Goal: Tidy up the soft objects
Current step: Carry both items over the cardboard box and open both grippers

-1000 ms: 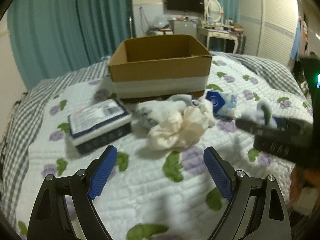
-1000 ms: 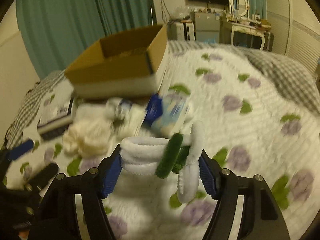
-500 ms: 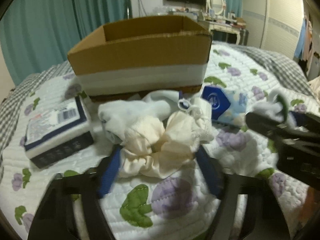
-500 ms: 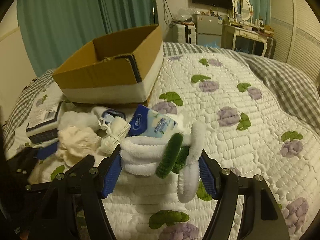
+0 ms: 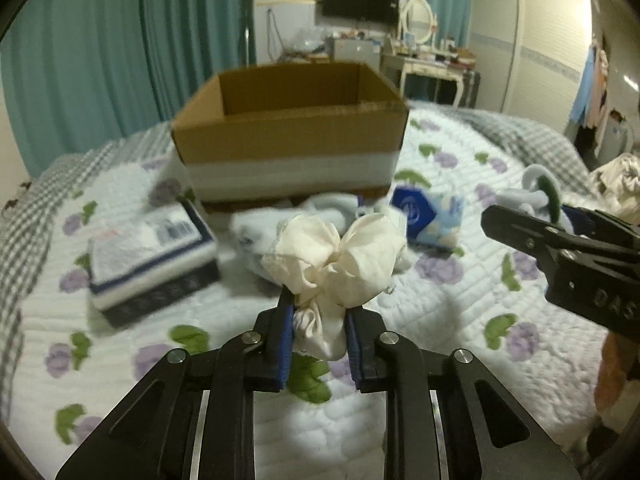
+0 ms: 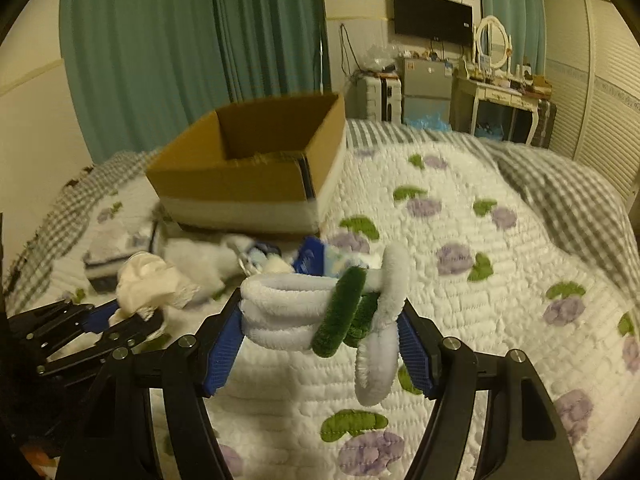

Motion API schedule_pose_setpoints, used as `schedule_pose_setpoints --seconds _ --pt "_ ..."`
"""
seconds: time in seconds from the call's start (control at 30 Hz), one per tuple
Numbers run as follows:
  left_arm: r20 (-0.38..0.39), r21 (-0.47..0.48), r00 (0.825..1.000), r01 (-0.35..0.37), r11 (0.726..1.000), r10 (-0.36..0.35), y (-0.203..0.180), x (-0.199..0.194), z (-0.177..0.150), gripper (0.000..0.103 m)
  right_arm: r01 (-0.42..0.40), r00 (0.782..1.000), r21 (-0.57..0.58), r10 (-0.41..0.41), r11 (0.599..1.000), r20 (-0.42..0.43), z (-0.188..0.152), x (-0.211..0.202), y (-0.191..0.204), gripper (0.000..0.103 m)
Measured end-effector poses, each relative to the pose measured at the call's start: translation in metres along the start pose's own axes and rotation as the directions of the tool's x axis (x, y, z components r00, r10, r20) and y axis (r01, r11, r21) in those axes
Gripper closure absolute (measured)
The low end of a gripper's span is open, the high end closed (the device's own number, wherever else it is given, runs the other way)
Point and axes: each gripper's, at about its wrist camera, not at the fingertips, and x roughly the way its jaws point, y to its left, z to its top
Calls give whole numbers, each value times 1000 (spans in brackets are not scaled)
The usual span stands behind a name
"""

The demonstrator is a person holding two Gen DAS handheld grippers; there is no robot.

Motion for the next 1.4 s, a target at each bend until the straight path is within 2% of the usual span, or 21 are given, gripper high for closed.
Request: schedule_pose_setpoints --seconds 0.1,0.23,0.33,0.43,0.53,0.73,0.77,0.8,0.87,0.9,0.93,1.0,1.2,1.27,1.4 --pt "39 4 999 10 1000 -10 6 -25 10 81 -21 998 -16 22 1000 55 25 -18 6 34" --pt "121 35 993 1 999 -5 12 -58 43 81 -57 991 -52 63 997 120 70 -31 16 33" --pt "178 55 984 -17 998 7 19 -71 73 81 -74 984 -75 85 994 157 106 -25 24 33" --pt "226 63 974 -18 998 4 27 -74 100 81 -88 979 -104 105 991 172 140 -2 36 33" --pt "270 77 963 -43 996 20 36 -59 129 80 -112 979 -101 127 989 157 160 28 43 33" --pt "220 111 975 -4 994 -21 54 13 167 75 -125 985 -76 132 989 107 181 100 43 31" --pt "217 121 976 -15 993 -12 53 22 169 75 -128 986 -66 135 990 103 184 112 42 30" --pt "215 133 977 -28 991 -1 54 32 170 71 -127 986 -62 133 990 99 186 121 41 28" --pt "204 160 979 -37 986 4 56 54 175 50 -128 986 -53 132 990 103 184 128 34 14" --pt "193 166 981 -29 986 -4 56 62 176 33 -124 985 -46 128 991 112 185 133 33 10" --pt "182 166 983 -22 986 -9 58 73 177 30 -120 985 -42 124 992 117 184 136 29 6" --pt "180 150 984 -33 988 6 63 82 177 29 -106 986 -37 110 994 125 184 139 28 5" --pt "189 85 982 -41 996 24 73 83 182 29 -62 986 -26 66 998 156 184 113 17 3" --pt "206 72 978 -52 996 36 74 70 181 29 -45 983 -33 50 998 176 188 94 17 3" --pt "274 112 961 -71 991 38 69 26 176 29 -8 972 -66 23 998 233 195 39 28 1"
